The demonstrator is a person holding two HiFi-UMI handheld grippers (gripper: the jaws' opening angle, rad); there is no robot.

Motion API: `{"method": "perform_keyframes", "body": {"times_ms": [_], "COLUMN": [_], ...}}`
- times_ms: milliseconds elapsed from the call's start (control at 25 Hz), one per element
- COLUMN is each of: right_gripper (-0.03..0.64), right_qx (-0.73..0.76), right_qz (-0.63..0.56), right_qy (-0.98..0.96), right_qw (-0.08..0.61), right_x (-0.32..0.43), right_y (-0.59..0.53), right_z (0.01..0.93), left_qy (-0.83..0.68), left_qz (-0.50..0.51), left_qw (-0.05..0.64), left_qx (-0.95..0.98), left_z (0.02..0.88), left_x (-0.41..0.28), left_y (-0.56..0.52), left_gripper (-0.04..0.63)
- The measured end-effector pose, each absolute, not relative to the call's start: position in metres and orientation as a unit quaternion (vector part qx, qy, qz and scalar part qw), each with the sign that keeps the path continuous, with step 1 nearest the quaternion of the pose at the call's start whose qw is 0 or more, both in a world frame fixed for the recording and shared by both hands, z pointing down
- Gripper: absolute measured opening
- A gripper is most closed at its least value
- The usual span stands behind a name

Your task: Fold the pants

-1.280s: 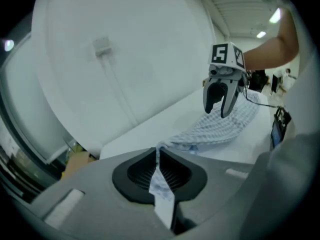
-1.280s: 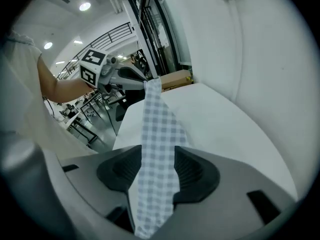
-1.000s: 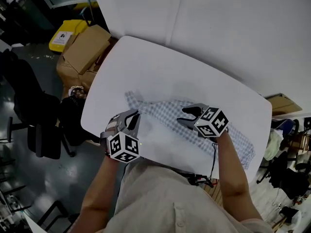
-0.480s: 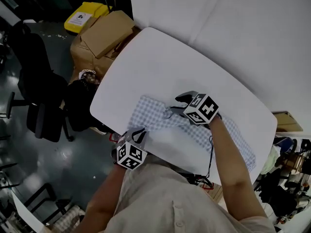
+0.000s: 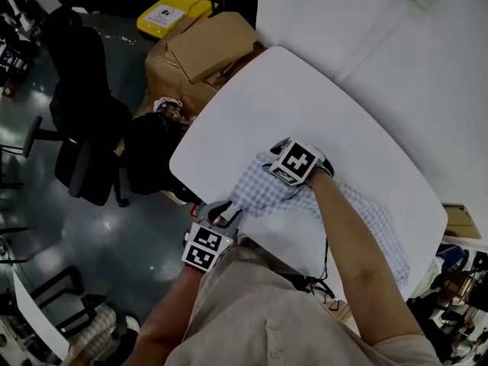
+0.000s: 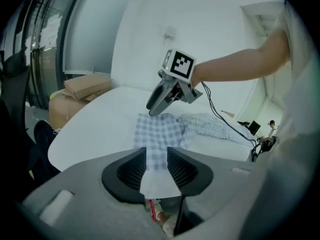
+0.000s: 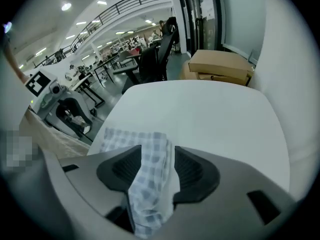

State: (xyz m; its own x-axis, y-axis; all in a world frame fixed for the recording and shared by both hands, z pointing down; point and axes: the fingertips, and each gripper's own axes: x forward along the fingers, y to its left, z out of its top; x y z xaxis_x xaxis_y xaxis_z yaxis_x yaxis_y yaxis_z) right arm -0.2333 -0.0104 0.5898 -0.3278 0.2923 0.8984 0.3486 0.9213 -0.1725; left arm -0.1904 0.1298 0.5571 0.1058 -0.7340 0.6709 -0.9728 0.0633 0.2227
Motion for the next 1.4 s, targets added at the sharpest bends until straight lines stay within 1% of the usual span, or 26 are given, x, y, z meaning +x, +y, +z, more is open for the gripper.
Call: {"method": "perform_keyframes", "body": {"times_ms": [160,240,360,480,520,560,600,680,760,840,960,1000,1120,1280,1400], "right_gripper": [0.212,0.212,0.212,0.2,0.183,0.151,0.088,0.052,0.049,0.048,0.048,0.047,0.048,0.048,0.047], "right_qx": [-0.202,-0.206,-0.205,-0.195,-0.19,-0.189,-0.192,-0.207,-0.225,-0.24,-0.273,-0.287,-0.325,-0.359,-0.371], "right_qz": [-0.045,-0.057,-0.074,-0.082,-0.082,-0.082,-0.083,-0.095,-0.117,-0.14,-0.175,-0.187,-0.223,-0.264,-0.281], "right_qy": [-0.796,-0.788,-0.781,-0.784,-0.786,-0.787,-0.788,-0.789,-0.795,-0.812,-0.835,-0.837,-0.83,-0.817,-0.814], "right_qw": [0.569,0.577,0.585,0.584,0.583,0.581,0.579,0.571,0.551,0.514,0.445,0.427,0.393,0.366,0.349], "right_x": [-0.244,-0.245,-0.247,-0.248,-0.248,-0.248,-0.247,-0.244,-0.245,-0.254,-0.267,-0.268,-0.262,-0.247,-0.24], "right_y": [-0.005,-0.002,-0.002,-0.003,-0.005,-0.005,-0.004,0.002,0.004,-0.001,-0.009,-0.011,-0.016,-0.011,-0.007], "right_z": [0.607,0.613,0.62,0.625,0.625,0.625,0.624,0.622,0.611,0.586,0.537,0.523,0.491,0.46,0.444], "left_qy": [-0.653,-0.648,-0.636,-0.636,-0.637,-0.64,-0.641,-0.643,-0.645,-0.645,-0.634,-0.626,-0.59,-0.52,-0.454], "left_qz": [0.176,0.188,0.219,0.225,0.224,0.222,0.221,0.221,0.222,0.222,0.242,0.257,0.303,0.347,0.368], "left_qw": [0.349,0.367,0.395,0.403,0.405,0.406,0.406,0.404,0.398,0.389,0.368,0.354,0.295,0.219,0.211], "left_qx": [0.648,0.641,0.626,0.619,0.616,0.614,0.612,0.612,0.614,0.619,0.635,0.645,0.688,0.749,0.784], "left_z": [0.556,0.565,0.584,0.587,0.585,0.584,0.583,0.582,0.58,0.575,0.568,0.565,0.549,0.531,0.534], "left_x": [-0.212,-0.217,-0.218,-0.215,-0.215,-0.215,-0.217,-0.222,-0.231,-0.246,-0.268,-0.273,-0.281,-0.277,-0.269], "left_y": [0.125,0.12,0.116,0.112,0.111,0.111,0.11,0.108,0.103,0.093,0.069,0.06,0.033,0.01,0.009], "left_gripper": [0.127,0.126,0.121,0.118,0.118,0.118,0.118,0.118,0.12,0.154,0.255,0.286,0.35,0.351,0.351]}}
